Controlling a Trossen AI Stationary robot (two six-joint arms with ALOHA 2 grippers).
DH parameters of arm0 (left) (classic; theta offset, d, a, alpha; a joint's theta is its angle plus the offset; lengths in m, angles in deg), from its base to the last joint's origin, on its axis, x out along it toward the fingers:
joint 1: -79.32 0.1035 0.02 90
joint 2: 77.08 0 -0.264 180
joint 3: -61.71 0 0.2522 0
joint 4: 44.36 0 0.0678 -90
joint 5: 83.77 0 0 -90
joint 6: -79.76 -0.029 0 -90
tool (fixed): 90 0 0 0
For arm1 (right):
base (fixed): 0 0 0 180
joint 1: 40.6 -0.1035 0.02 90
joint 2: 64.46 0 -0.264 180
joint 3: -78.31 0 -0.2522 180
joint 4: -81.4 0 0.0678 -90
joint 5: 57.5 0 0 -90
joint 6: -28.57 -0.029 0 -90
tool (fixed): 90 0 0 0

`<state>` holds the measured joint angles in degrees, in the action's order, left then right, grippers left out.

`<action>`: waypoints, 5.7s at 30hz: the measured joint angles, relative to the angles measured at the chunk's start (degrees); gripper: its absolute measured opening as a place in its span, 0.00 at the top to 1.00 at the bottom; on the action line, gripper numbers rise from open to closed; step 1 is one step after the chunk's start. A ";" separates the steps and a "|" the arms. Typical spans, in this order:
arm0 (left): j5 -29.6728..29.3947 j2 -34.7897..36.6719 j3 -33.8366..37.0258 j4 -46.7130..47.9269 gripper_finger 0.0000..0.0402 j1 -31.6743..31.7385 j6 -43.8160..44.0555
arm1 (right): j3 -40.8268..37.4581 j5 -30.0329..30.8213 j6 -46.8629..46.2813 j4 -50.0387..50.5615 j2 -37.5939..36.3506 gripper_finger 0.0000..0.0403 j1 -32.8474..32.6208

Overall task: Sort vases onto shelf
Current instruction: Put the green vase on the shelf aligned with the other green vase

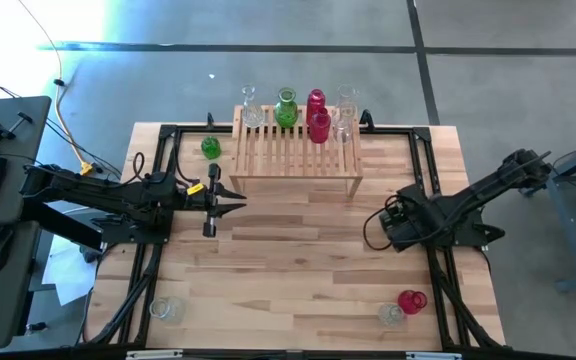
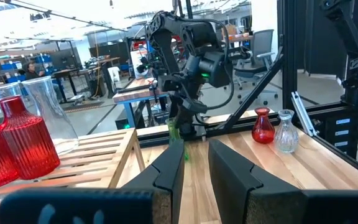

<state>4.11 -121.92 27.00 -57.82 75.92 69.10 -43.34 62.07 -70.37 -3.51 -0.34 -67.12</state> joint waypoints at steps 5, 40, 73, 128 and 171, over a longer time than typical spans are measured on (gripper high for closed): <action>-0.02 0.00 0.00 0.20 0.85 0.01 0.00 | -2.43 -1.26 -1.51 -1.25 0.05 0.48 0.04; -0.02 0.00 -0.02 0.15 0.85 -0.02 0.10 | 9.70 6.19 51.08 -52.49 20.01 0.92 0.75; -0.02 0.00 -0.02 0.34 0.85 0.00 1.56 | -5.89 39.40 42.48 -86.38 30.82 0.48 -4.79; -4.77 -17.43 -7.18 0.42 0.85 -7.78 4.90 | 6.18 11.05 71.24 -73.06 33.68 0.99 -2.41; -26.47 -64.30 -23.98 -22.12 0.39 -2.56 24.48 | 6.14 30.33 64.38 -63.59 23.56 1.00 -16.40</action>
<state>-22.36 -186.22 3.02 -79.94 73.36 93.58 -37.21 92.40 -6.00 -67.10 23.22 -83.52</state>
